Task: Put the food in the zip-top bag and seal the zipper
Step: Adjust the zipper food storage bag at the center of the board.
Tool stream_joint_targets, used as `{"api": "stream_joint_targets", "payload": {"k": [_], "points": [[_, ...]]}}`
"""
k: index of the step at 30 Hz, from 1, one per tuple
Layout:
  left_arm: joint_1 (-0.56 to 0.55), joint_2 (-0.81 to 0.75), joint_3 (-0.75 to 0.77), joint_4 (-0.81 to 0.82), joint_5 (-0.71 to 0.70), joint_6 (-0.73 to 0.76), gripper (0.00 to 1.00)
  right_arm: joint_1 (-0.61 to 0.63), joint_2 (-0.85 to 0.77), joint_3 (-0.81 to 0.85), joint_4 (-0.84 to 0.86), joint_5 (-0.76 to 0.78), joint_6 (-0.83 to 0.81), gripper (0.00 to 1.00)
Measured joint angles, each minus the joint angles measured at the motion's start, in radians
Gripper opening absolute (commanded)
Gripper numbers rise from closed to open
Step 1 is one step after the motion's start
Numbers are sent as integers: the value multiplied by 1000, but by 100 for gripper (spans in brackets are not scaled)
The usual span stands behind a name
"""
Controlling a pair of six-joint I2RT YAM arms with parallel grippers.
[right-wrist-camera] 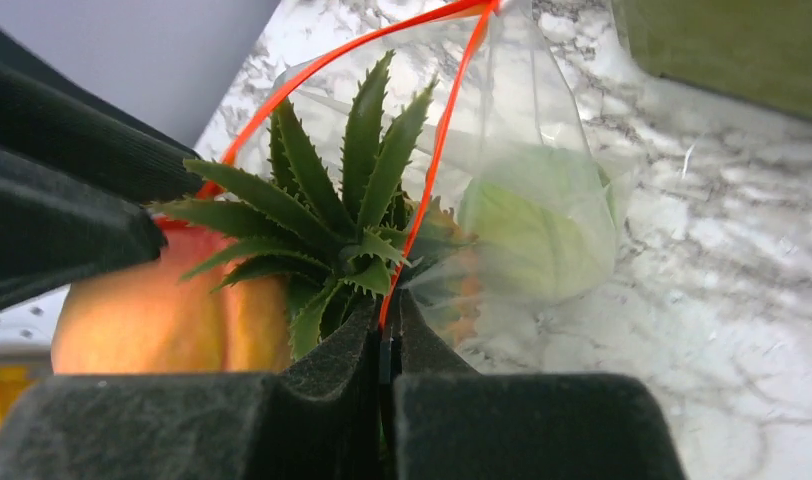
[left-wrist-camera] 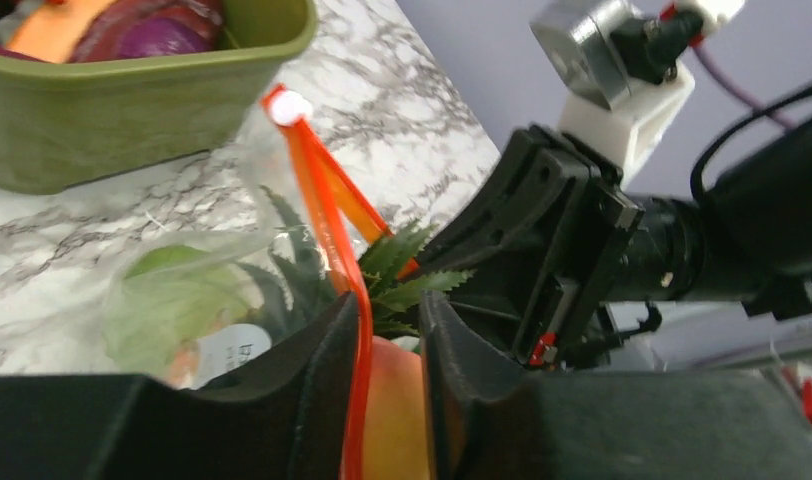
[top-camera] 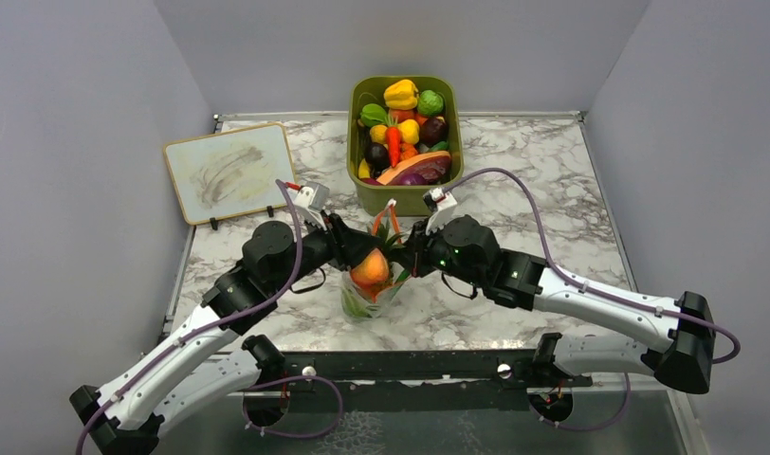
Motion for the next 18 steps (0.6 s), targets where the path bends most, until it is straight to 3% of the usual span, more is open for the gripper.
{"api": "stream_joint_targets", "payload": {"k": [6,18], "points": [[0,-8,20,-9,140,126,49,-2,17,55,-75,-45,-251,1],[0,-119,121,-114,200,522,51,-126,16,198,-266,-389,-620,1]]}}
